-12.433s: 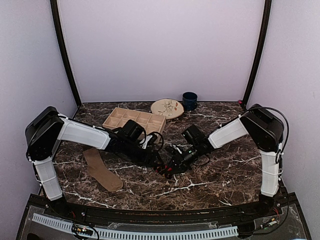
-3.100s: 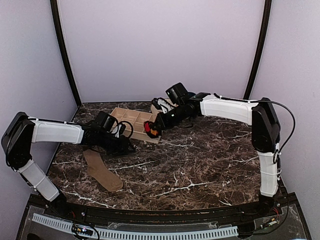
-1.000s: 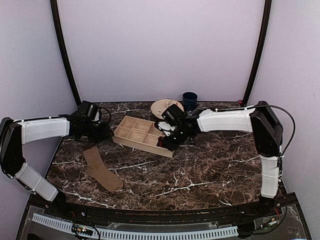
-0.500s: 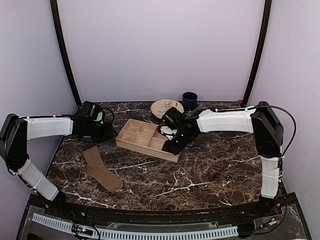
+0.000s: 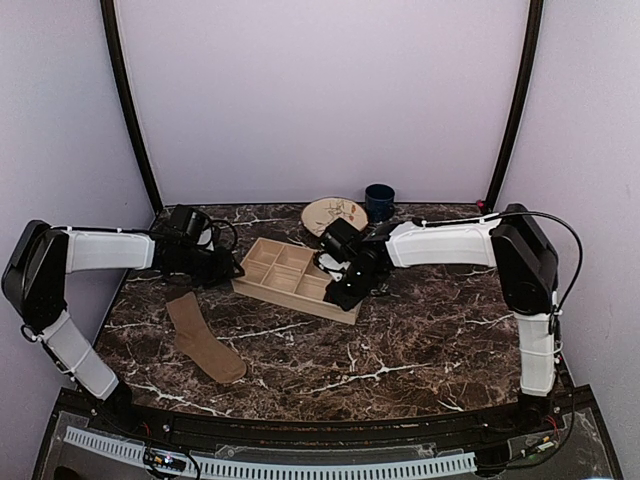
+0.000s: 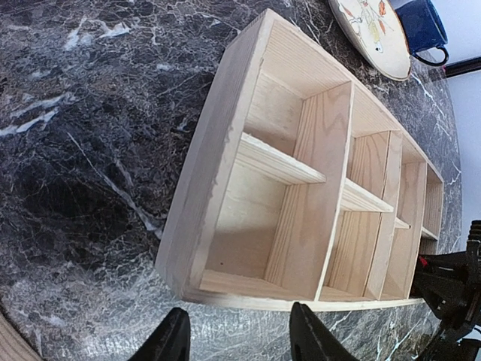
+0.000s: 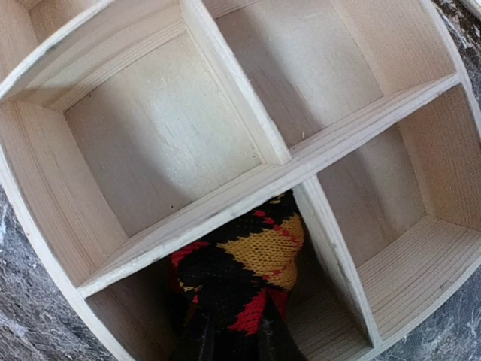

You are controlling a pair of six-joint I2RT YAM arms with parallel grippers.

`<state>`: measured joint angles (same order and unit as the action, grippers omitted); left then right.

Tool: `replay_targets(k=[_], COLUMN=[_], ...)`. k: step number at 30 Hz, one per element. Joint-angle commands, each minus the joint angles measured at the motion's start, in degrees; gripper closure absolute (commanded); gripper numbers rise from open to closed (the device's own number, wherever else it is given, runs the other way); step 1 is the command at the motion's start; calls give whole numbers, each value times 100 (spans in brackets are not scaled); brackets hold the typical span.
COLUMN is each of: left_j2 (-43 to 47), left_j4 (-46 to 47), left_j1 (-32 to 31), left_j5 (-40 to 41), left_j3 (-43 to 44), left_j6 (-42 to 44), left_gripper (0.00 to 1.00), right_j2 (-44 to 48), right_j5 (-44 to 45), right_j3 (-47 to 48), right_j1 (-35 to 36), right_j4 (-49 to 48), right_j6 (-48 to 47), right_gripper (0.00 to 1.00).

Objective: Roll the socks
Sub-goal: Place the sock in the storage box, then adjust the sock in the storage box.

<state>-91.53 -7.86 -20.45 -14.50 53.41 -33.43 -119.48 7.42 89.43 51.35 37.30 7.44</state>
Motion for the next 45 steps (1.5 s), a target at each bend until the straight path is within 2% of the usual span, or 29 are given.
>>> replay_targets(k=[1,3,7,32,35,37,39,40,45], left_j2=[-90,-94,-126,-282,-312,-319,-313,-306,-326], left_j4=[21,17,19,30,27,22,25,25,23], left_j1=[28,23,24,32,24,24,23,28,23], left_j5=[-106,-90,-81,-166,-192,-193,-193,-187,-199], left_j3=[179,195,216,399,431,442,444,443,426], left_j6=[115,109,103,111,113,118,126,130,123], left_gripper=[52,51,52,52,52,52,52,52,52], right_j2=[-99,37,170,781,751,678,642,637,568], right_j5=[-127,-126,-60,271,240,169,80,48,-64], right_j3=[-443,-406,-254,514,514,518,465,434,331], right_j1=[11,7,-10,-173,-186,-184,-187,-187,-180], right_j4=[388,406,507,818,835,887,895,882,857], right_j6=[369,418,440,642,644,645,649,659,637], right_gripper=[73,62,53,48,54,64,80,83,87])
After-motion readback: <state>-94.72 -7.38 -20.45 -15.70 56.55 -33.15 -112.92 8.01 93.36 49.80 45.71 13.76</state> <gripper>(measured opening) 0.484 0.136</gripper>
